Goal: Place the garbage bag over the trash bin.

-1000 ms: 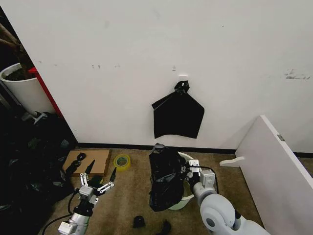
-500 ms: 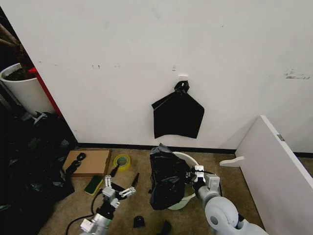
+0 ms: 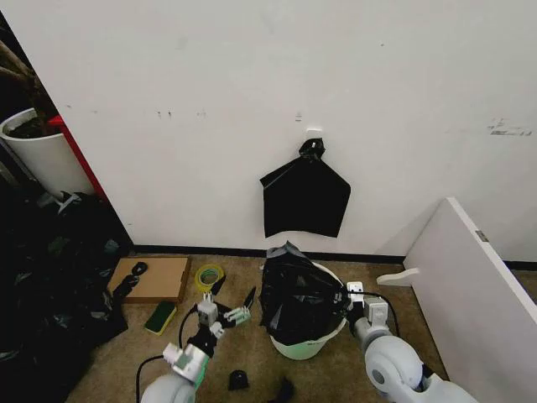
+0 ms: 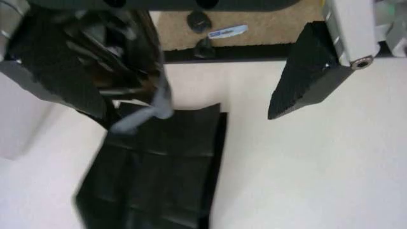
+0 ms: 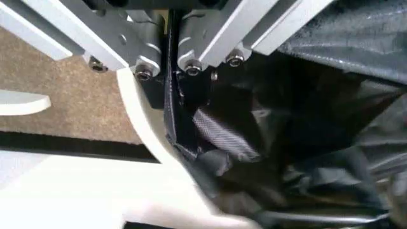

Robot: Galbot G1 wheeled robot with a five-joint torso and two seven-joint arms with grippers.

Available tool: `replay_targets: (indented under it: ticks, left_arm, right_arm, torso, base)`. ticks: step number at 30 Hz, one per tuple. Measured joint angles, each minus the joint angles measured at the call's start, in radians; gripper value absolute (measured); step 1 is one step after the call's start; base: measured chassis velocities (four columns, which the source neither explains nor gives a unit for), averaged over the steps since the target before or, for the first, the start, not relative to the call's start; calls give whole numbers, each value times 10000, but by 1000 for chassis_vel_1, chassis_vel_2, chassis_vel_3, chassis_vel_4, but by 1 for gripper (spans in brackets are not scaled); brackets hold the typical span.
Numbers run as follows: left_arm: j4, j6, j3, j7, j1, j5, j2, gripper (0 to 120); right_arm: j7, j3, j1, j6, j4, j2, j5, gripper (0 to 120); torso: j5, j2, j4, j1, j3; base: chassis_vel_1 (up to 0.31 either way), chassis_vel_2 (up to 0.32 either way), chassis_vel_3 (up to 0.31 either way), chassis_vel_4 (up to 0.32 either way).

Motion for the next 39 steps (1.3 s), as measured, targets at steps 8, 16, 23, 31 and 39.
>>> replay_targets:
  ticks: [8,16,23,31,39]
  left_arm:
    - [-379,1054,207,-1129,-546,-300,328,100]
    - [-189,1487,822,-1488,-872,66,279,100]
    - [-262,3035,2364,-2277,-1708,-595,611,100]
    - [-57,4873,2733,-2571,-2612,-1512,1028,100]
    - [431,5983,3177,-2315,-3697,-1579,1216,98]
  right_arm:
    - [-4,-567,-558,395,771,193,-609,0]
    - [2,-669,-436,524,830,341,-593,0]
    - [-126,-801,-345,517,611,347,-751,0]
    - [-615,-813,-259,604,315,249,-1120,0]
    - [-736,-876,-317,826,241,261,-1497,0]
  torso:
    - [-1,0,0,0,0]
    - [-2,0,2,0,0]
    - [-1,0,-1,-1,0]
    - [-1,0,0,-2,0]
    - [-1,0,-2,-1,0]
  base:
    - [0,0,0,0]
    - [0,0,0,0]
    - [0,0,0,0]
    - [0,0,0,0]
    - [0,0,0,0]
